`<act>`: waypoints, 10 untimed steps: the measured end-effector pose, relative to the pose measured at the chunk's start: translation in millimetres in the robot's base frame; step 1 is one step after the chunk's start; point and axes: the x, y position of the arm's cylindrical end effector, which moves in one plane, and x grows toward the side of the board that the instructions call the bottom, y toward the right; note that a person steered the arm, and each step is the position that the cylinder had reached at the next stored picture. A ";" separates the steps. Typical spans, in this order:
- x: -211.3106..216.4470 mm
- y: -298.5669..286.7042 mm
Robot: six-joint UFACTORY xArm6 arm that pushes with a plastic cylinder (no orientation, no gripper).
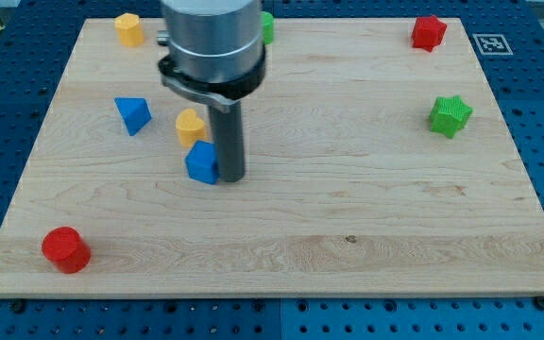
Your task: Push the blue cube closer to yellow heart
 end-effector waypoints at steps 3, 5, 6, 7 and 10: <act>0.0 -43.0; 0.1 -75.2; 0.1 -104.0; 0.1 -146.9; -30.7 -150.4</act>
